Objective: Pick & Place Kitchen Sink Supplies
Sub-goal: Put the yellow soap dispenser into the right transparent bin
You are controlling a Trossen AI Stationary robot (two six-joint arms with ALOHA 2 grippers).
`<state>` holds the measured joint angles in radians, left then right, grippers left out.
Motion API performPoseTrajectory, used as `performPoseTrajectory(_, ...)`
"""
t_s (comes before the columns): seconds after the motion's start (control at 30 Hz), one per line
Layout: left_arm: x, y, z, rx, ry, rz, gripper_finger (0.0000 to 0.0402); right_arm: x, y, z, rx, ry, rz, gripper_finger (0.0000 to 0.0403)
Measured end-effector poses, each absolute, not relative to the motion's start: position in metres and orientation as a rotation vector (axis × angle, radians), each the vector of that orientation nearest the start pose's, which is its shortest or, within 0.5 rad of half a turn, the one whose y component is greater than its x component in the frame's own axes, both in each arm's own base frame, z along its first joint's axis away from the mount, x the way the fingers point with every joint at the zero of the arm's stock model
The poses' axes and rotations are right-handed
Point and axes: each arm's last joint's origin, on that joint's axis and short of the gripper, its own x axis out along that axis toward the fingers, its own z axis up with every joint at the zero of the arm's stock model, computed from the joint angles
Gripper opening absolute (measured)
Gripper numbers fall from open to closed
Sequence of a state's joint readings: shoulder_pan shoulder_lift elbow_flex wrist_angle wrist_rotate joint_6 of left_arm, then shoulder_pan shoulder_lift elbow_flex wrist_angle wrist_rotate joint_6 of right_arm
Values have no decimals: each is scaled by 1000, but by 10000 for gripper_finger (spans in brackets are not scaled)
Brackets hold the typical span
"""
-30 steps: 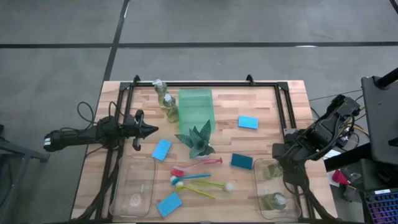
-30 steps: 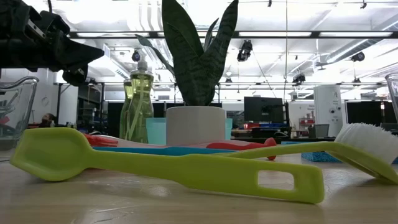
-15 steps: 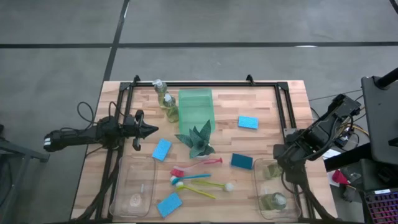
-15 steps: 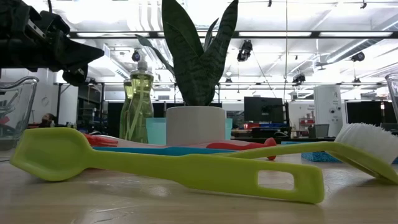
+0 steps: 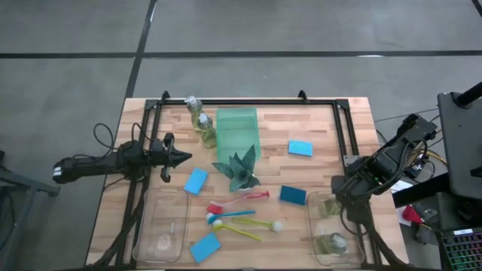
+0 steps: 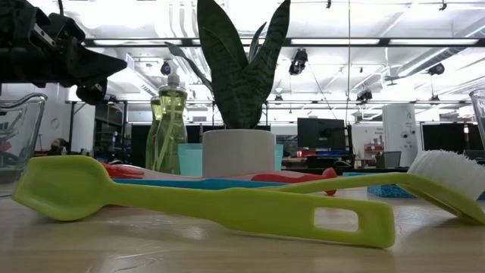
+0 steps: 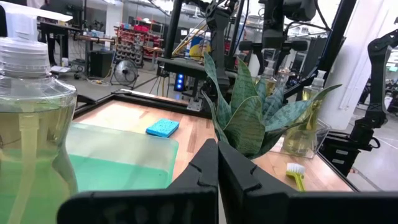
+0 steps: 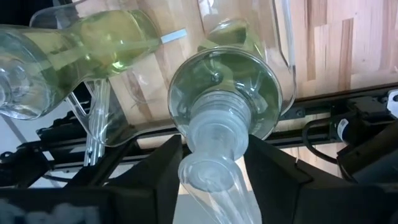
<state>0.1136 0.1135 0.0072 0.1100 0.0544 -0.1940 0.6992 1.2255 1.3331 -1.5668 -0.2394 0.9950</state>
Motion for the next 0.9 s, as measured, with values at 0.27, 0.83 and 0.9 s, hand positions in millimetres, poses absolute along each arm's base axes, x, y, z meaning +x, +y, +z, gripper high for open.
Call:
performPoseTrajectory(0.27,104,10,167,-194,-9,59,0,134,121,343,422,1635,-39,155)
performPoseTrajectory(0.83,104,10,167,-194,-9,59,0,139,124,343,430,1560,-26,71)
performPoseTrajectory(0.9,104,10,168,-194,-10,59,0,140,125,344,428,1544,-8,62)
